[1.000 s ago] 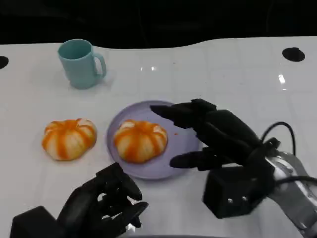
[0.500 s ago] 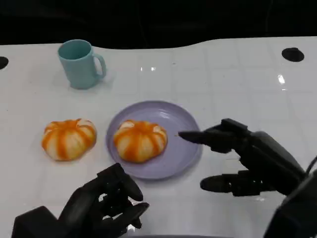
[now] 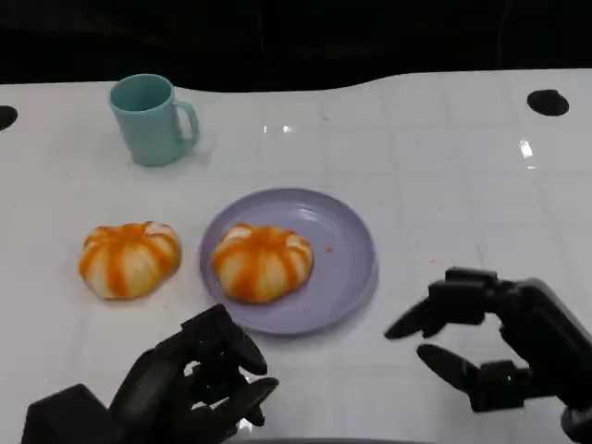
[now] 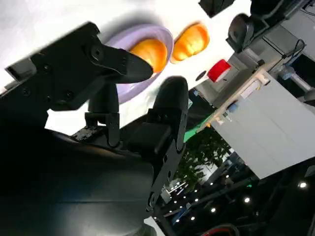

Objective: Grasp the bread from the table and place it into the plate.

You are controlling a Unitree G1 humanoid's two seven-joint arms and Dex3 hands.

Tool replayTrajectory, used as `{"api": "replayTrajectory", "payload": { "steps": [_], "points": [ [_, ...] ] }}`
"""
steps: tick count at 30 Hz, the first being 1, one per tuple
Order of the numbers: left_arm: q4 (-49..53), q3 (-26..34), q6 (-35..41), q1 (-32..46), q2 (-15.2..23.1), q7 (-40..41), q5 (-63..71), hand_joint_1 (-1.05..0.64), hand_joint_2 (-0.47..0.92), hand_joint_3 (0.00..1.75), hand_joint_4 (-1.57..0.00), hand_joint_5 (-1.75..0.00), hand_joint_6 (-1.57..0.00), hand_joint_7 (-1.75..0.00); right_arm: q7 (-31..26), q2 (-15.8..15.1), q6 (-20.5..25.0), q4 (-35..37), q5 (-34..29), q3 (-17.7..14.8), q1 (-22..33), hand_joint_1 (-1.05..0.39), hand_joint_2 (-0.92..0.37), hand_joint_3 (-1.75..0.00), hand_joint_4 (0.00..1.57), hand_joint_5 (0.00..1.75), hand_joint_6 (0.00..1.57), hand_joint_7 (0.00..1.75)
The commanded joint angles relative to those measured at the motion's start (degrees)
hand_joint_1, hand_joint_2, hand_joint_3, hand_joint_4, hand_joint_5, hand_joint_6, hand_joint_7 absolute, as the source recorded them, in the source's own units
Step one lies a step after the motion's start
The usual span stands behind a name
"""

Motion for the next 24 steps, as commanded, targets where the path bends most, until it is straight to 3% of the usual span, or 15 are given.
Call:
{"api": "replayTrajectory", "payload": {
  "steps": [1, 5, 9, 24],
  "points": [
    [-0.06, 0.28, 0.15, 0.06, 0.32, 0.46, -0.11, -0.59, 0.92, 0.21, -0.62, -1.75, -0.48, -1.63, 0.26, -0.53, -0.93, -2.15, 2.0, -1.84, 2.6, -0.02, -0.26, -1.42, 0.84, 1.65, 0.87, 1.11],
    [-0.01, 0.42, 0.44, -0.15, 0.32, 0.51, -0.18, -0.59, 0.92, 0.21, -0.61, -1.75, -0.48, -1.64, 0.83, -0.88, -0.86, -2.75, 2.56, -2.8, 4.26, -0.01, -0.29, -1.39, 0.89, 1.72, 0.87, 1.2],
    [0.08, 0.68, 0.58, -0.33, 0.33, 0.39, -0.47, -0.58, 0.92, 0.21, -0.61, -1.75, -0.48, -1.64, -0.08, -0.58, -1.49, -1.32, 1.43, -3.55, 4.55, -0.01, -0.22, -1.51, 0.92, 1.74, 0.89, 1.26],
    [0.55, 1.31, -0.41, -0.09, 0.82, 0.04, -0.72, -0.56, 0.92, 0.2, -0.64, -1.75, -0.49, -1.62, -2.87, 1.05, -2.26, 3.79, -0.6, -4.64, 3.16, -0.03, -0.17, -1.59, 0.91, 1.75, 0.85, 1.35]
  ]
}}
